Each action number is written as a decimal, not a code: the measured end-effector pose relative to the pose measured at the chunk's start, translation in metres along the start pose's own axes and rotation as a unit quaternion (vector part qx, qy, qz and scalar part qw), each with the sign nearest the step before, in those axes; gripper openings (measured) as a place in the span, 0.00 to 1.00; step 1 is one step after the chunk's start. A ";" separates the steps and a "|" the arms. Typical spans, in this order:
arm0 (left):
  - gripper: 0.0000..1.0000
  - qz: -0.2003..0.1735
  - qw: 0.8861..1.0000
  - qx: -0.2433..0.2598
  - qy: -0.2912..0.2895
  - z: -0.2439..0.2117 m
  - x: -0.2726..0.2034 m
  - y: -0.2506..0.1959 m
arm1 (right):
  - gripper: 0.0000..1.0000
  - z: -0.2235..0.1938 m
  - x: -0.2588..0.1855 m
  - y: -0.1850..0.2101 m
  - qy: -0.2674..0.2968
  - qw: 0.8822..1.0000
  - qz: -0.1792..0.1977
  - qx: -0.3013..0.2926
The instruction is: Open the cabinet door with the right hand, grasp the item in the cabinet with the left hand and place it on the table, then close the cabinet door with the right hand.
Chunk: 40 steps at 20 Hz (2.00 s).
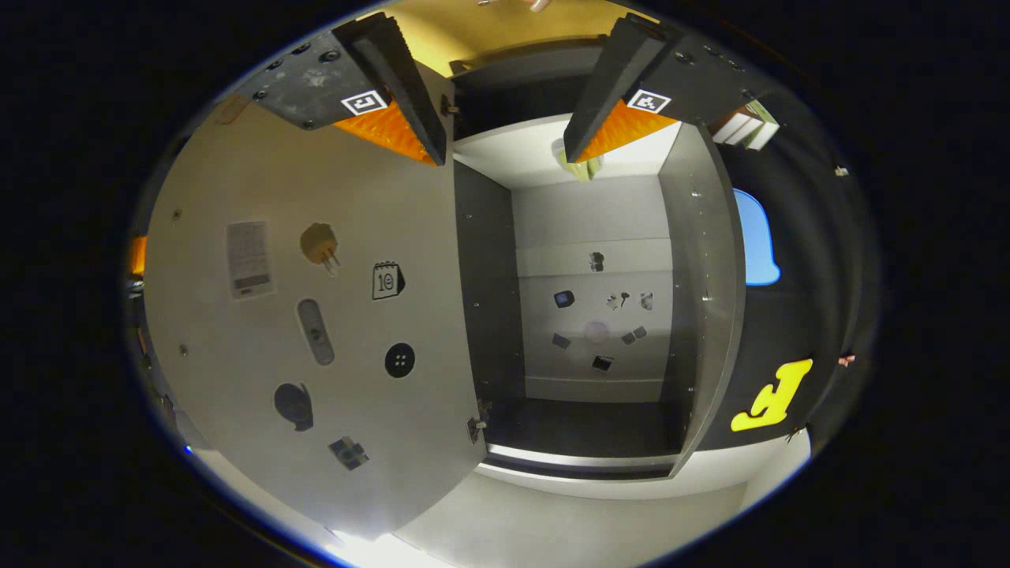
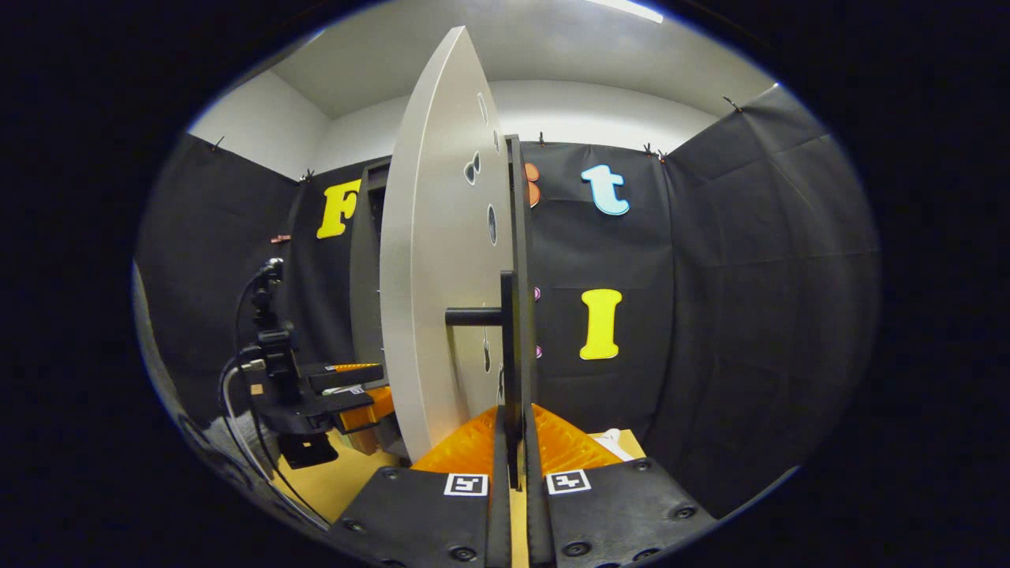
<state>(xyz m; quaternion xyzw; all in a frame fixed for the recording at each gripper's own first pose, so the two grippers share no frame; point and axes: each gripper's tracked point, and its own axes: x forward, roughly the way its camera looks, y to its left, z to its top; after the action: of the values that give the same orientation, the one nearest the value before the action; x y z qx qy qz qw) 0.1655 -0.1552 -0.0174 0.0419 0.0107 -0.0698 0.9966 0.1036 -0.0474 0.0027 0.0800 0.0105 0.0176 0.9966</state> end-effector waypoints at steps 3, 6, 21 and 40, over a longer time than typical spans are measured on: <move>0.95 0.021 1.000 -0.003 -0.022 0.005 0.020 0.018 | 0.24 0.007 -0.006 -0.016 -0.022 1.000 0.002 -0.014; 0.95 0.045 0.999 0.001 -0.012 -0.001 0.043 0.043 | 0.67 0.006 -0.033 -0.044 -0.022 1.000 -0.018 0.005; 0.96 0.098 0.991 -0.002 0.091 -0.052 0.178 0.097 | 0.98 -0.044 -0.030 -0.199 0.033 0.989 -0.142 -0.021; 0.23 0.107 0.968 -0.043 0.221 -0.117 0.241 0.118 | 0.97 -0.071 -0.020 -0.252 0.076 0.974 -0.205 -0.055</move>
<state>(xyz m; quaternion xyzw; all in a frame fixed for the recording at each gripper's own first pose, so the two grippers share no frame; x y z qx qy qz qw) 0.4188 -0.0618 -0.1308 0.0147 0.2293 0.0484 0.9720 0.0901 -0.2858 -0.1072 0.0200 0.1013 -0.1805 0.9782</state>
